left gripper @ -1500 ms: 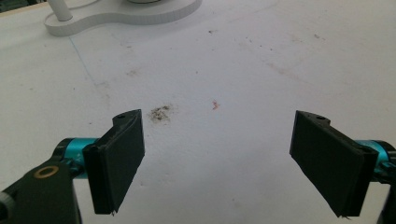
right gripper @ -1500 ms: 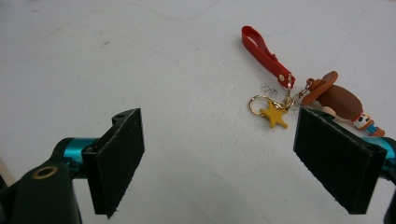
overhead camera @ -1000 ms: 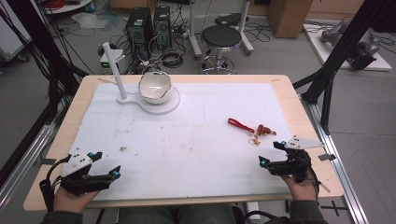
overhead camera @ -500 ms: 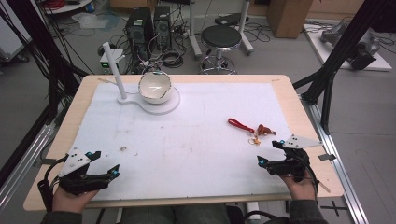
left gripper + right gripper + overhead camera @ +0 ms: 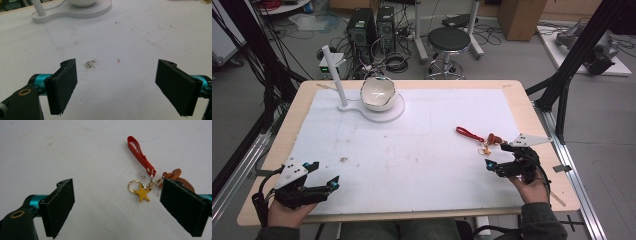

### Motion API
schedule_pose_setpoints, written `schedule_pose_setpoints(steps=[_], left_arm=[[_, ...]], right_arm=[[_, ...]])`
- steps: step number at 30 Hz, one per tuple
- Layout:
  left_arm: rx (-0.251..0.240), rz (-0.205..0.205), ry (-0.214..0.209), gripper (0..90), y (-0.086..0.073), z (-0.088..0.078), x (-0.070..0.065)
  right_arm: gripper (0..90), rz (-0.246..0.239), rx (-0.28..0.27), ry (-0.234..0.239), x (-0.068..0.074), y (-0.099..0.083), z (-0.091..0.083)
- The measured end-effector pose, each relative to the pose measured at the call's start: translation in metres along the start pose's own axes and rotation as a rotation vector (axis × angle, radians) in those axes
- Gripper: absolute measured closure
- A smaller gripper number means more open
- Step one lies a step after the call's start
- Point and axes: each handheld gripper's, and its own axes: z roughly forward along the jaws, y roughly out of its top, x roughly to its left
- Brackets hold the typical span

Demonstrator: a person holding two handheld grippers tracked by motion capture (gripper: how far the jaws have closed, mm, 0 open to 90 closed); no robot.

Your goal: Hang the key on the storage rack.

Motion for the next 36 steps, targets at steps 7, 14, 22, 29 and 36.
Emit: schedule_pose_setpoints(steps=[7, 14, 22, 29, 36], left_arm=[[0.004, -0.001, -0.001, 18.2, -0.001, -0.001, 0.001], [0.001, -0.002, -0.001, 18.2, -0.001, -0.002, 0.001], [0.003, -0.004, -0.001, 18.2, -0.001, -0.001, 0.001], [0.004, -0.003, -0.003, 18.2, -0.001, 0.000, 0.002], [0.005, -0.003, -0.005, 18.1, -0.001, 0.000, 0.002]], right_arm=[[11.5, -0.025, 0.027, 0.015, -0.011, 0.019, 0.009], [11.5, -0.036, 0.053, 0.011, -0.019, 0.034, 0.017], [13.9, -0.040, 0.089, 0.009, -0.034, 0.052, 0.027], [16.7, -0.060, 0.128, 0.014, -0.043, 0.065, 0.038], [19.4, -0.058, 0.146, 0.023, -0.050, 0.077, 0.047]])
